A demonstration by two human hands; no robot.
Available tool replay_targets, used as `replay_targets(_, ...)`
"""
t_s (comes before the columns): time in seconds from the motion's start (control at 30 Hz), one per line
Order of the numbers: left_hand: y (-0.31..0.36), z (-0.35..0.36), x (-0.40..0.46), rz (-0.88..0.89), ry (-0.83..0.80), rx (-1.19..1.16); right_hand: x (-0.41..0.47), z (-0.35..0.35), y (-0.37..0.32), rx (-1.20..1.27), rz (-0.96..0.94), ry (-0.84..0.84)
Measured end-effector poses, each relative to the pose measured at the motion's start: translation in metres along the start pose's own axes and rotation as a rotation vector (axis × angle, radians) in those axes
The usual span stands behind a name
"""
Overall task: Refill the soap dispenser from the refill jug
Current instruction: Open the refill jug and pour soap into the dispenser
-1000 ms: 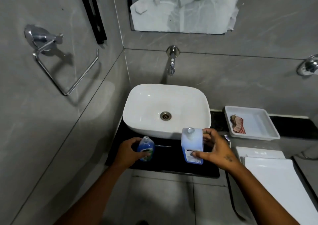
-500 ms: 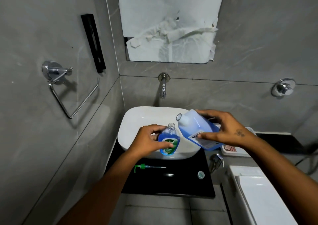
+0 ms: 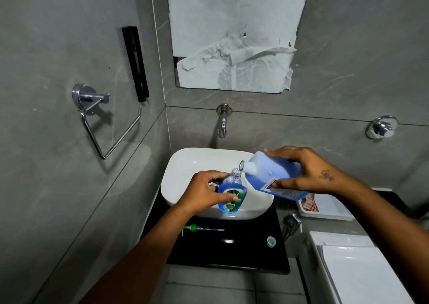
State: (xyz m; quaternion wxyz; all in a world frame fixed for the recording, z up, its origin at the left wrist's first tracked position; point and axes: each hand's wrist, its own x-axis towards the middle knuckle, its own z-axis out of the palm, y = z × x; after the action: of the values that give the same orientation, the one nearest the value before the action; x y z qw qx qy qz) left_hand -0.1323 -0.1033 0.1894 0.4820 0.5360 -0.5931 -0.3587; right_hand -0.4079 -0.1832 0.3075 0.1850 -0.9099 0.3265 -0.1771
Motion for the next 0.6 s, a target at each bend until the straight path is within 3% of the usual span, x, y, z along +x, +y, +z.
replay_targets(0.6,0.001,0.003,-0.001,0.005,-0.004,0.001,0.006,-0.014,-0.022,-0.134,-0.064,-0.028)
